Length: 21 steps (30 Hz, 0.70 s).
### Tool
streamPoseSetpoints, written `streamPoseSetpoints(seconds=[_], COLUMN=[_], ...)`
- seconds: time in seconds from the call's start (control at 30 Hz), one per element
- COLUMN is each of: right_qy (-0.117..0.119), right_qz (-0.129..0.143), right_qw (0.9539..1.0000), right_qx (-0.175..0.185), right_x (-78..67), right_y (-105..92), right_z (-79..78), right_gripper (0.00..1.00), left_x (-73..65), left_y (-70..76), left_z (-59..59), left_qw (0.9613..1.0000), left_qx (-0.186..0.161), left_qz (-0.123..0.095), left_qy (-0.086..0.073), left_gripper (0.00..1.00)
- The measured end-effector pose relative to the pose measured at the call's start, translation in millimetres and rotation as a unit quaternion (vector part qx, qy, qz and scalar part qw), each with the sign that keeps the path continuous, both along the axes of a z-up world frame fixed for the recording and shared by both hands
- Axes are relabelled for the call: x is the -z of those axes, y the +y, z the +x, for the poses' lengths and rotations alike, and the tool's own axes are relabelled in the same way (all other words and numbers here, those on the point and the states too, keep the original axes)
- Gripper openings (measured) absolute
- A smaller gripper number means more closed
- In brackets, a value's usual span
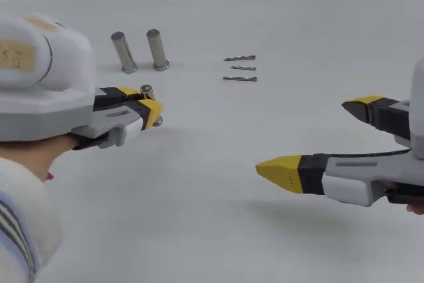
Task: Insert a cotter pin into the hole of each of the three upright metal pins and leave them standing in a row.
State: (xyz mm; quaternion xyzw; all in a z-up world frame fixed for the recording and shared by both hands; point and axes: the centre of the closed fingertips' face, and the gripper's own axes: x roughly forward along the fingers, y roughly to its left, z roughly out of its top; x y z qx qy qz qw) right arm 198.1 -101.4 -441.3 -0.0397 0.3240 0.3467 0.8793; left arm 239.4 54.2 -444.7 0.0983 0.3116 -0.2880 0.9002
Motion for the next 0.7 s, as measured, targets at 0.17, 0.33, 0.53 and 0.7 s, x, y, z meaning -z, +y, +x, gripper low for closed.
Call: streamPoseSetpoints(seconds=[0.17, 0.33, 0.53, 0.7], right_qy=[0.0, 0.001, 0.004, 0.005], right_qz=[-0.001, -0.001, -0.002, -0.001], right_qw=[1.0, 1.0, 0.9999, 0.9999], right_qx=[-0.004, -0.006, -0.01, -0.013], right_x=[-0.3, -0.4, 1.3, 0.7], right_y=[1.9, 3.8, 6.1, 8.1], right_z=[0.1, -0.1, -1.8, -2.8], right_gripper=[0.94, 0.94, 0.94, 0.94], left_x=[7.3, 13.5, 18.0, 18.5], left_y=[-0.7, -0.3, -0.4, 2.1], left_z=[-5.1, -8.9, -12.4, -11.1], left_qw=[0.9998, 0.9994, 0.9993, 0.9988], left_qx=[-0.016, -0.027, -0.031, -0.046], left_qz=[-0.011, -0.016, -0.015, -0.011], left_qy=[0.008, 0.017, 0.017, 0.007], left_gripper=[0.05, 0.05, 0.05, 0.05])
